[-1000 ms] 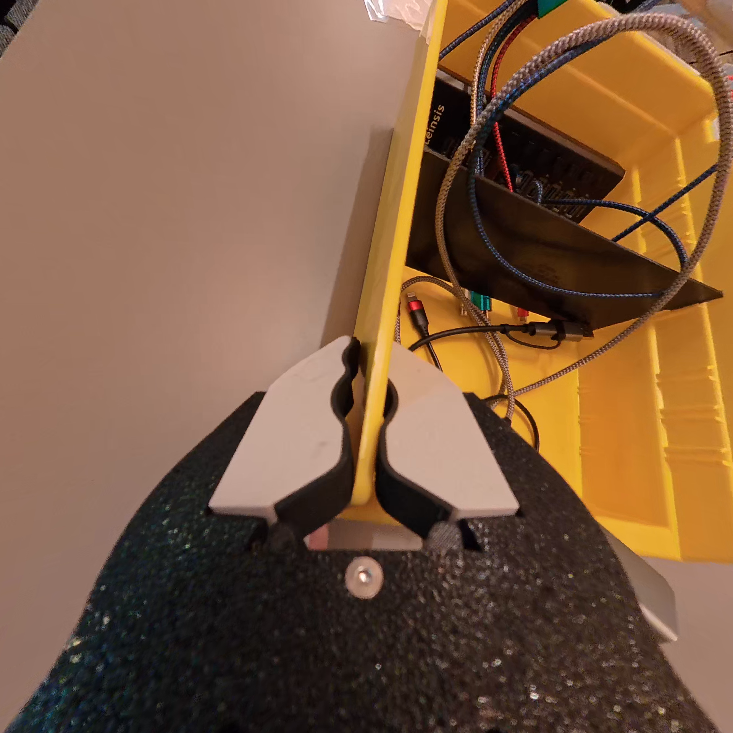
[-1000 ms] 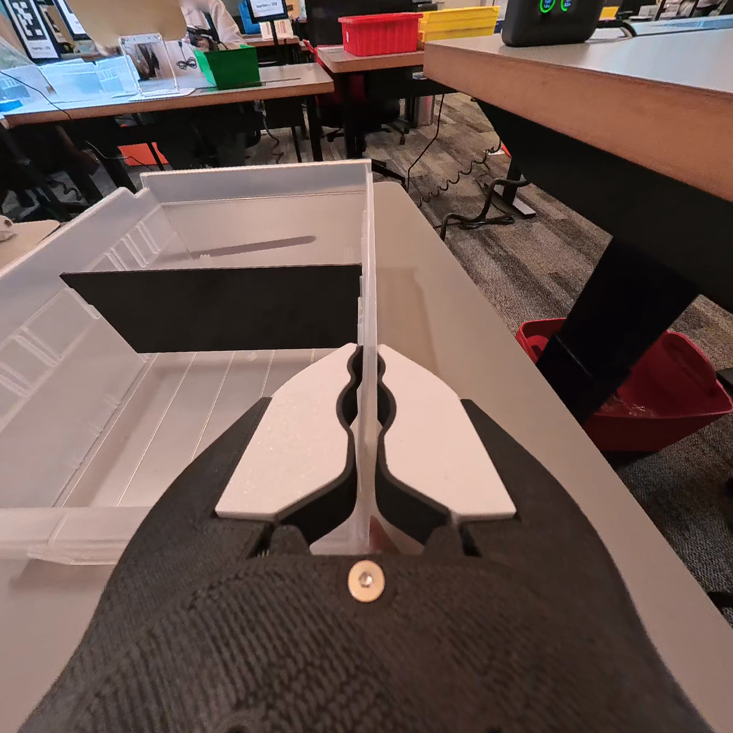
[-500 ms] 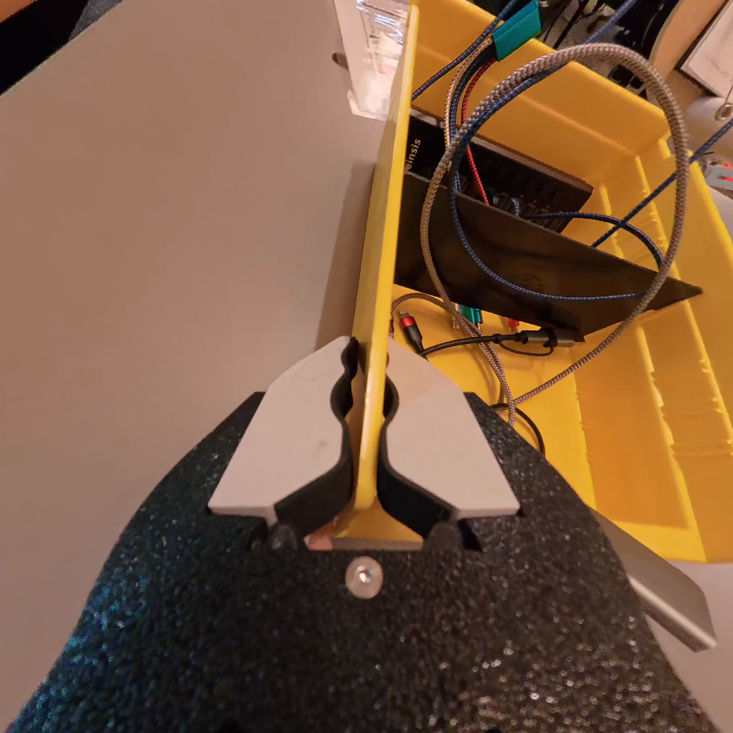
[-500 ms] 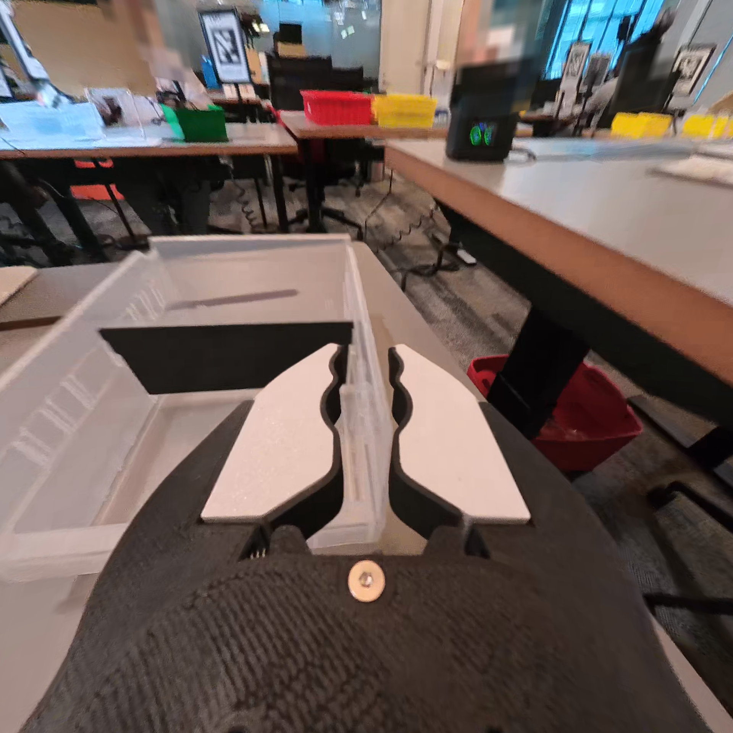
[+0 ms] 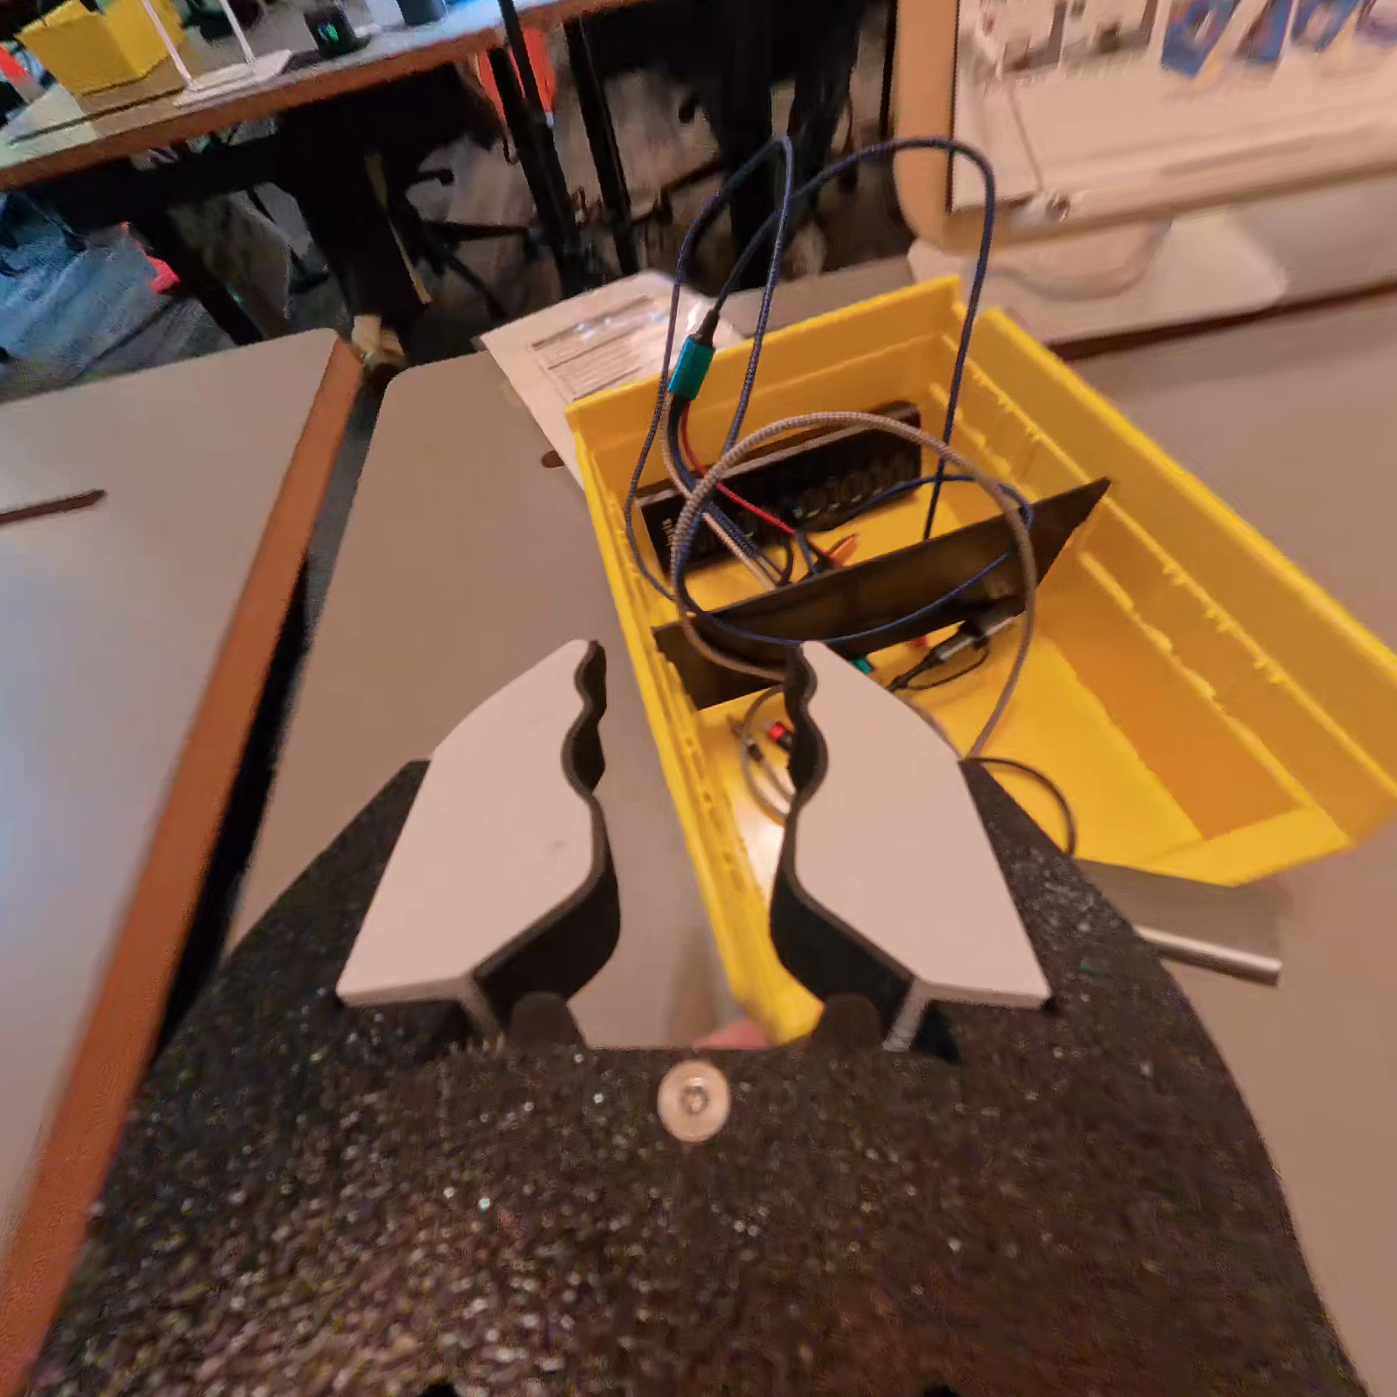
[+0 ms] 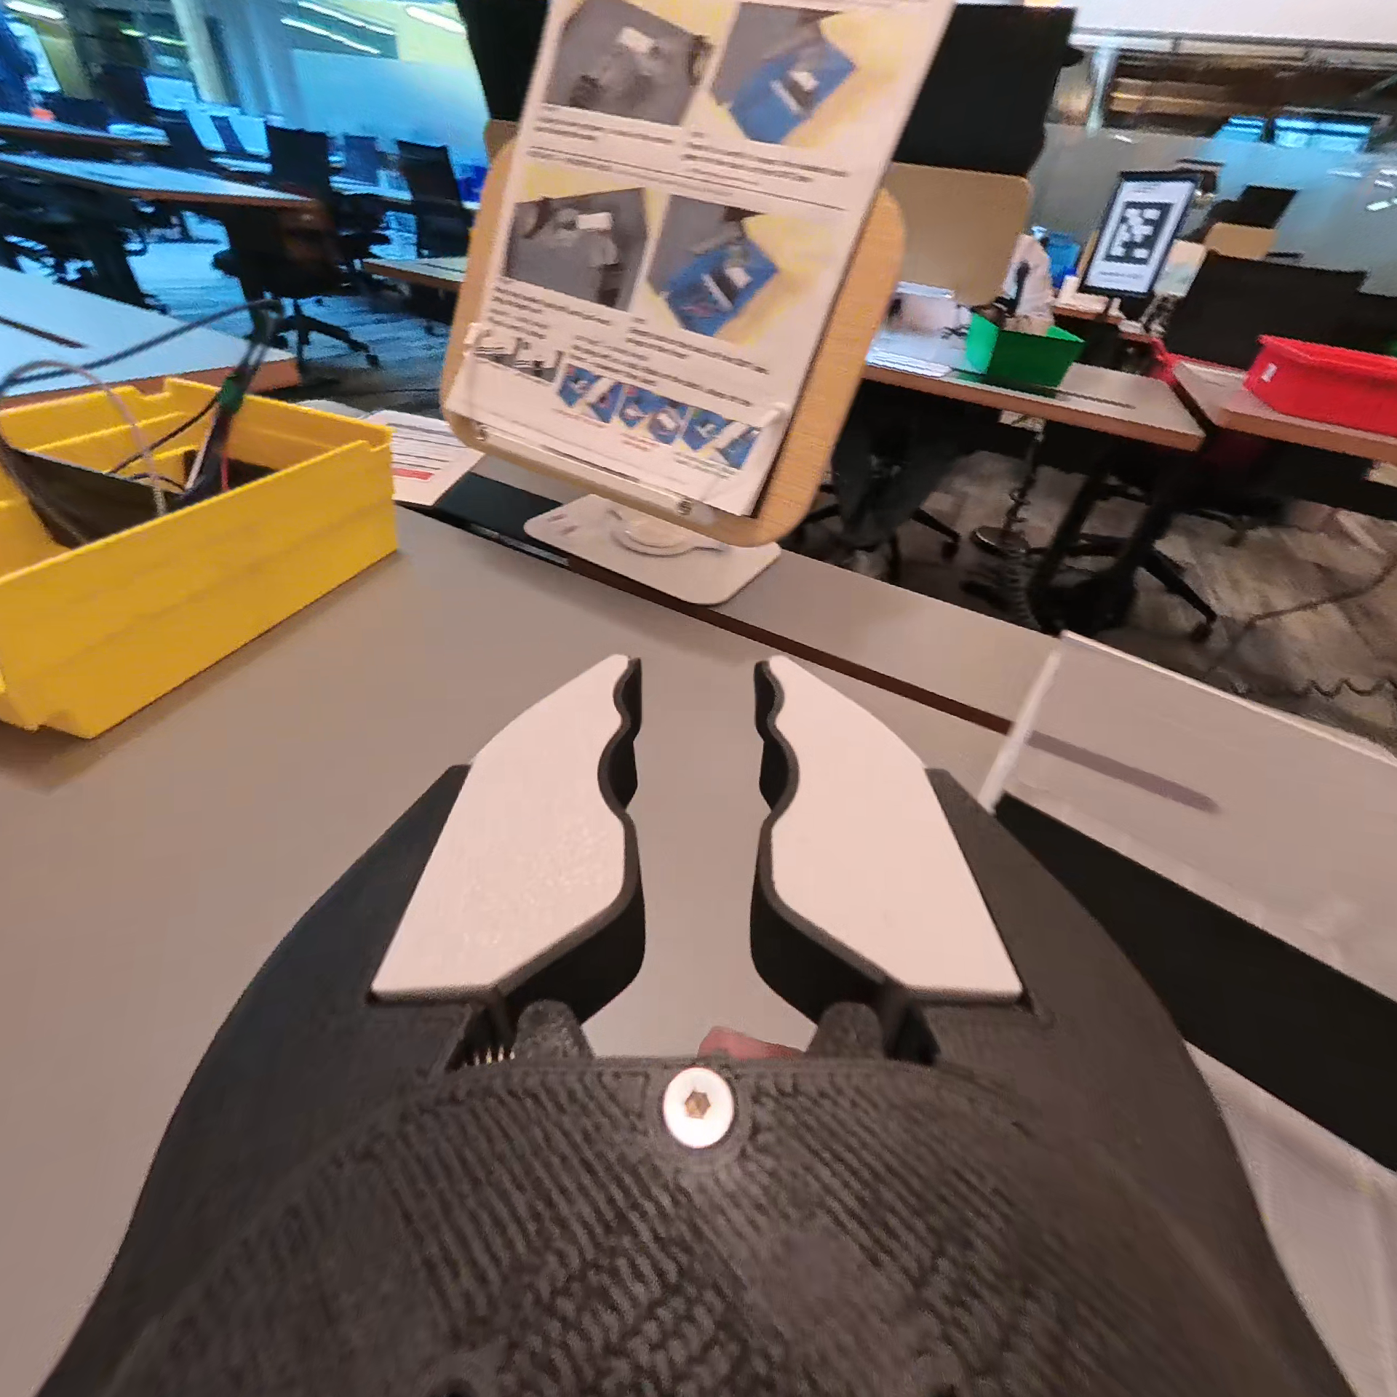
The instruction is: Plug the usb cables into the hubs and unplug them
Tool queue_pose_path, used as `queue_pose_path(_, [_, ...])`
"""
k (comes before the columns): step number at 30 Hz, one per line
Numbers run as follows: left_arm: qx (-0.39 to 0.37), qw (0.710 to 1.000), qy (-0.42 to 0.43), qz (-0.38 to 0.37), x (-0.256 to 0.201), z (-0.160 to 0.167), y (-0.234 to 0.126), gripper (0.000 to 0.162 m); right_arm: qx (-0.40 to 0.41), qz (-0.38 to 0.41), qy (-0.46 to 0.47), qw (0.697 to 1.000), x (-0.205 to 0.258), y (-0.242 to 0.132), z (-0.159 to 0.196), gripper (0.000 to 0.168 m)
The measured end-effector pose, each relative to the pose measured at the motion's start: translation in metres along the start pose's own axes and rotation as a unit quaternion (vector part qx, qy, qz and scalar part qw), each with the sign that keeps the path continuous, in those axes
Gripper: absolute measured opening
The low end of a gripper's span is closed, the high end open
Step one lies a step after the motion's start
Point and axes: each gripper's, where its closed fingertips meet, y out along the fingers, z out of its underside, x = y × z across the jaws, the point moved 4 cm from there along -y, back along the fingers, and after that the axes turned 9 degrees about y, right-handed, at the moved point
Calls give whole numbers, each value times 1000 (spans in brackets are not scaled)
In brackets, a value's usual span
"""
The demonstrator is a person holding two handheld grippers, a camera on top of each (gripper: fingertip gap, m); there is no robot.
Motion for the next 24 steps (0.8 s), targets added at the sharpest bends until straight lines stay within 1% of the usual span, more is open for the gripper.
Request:
queue_pose_path(2, [49,997,60,25,3,-16,0,48,2,-15,-15,1000,12,8,3,29])
queue_pose_path(3, [68,993,85,50,2,-24,2,50,5,-21,-21,1000,16,13,7,29])
queue_pose_path(5, [85,983,109,122,-3,-40,11,50,28,-32,-25,999,21,20,17,29])
queue_pose_path(7, [106,973,102,179,-4,-53,24,50,52,-40,-36,997,23,24,25,31])
queue_pose_path(9, [135,961,81,229,-7,-59,38,50,57,-27,-51,997,18,24,27,31])
queue_pose_path(11, [157,950,69,259,-10,-63,51,48,58,-22,-57,996,14,23,26,31])
queue_pose_path(16, [198,939,97,264,-14,-59,79,47,51,-28,-41,997,9,22,24,31])
queue_pose_path(20, [209,933,145,257,-22,-50,88,42,60,-29,-44,997,6,23,28,31])
queue_pose_path(24, [223,927,161,256,-24,-43,88,40,61,-39,-26,997,5,26,32,31])
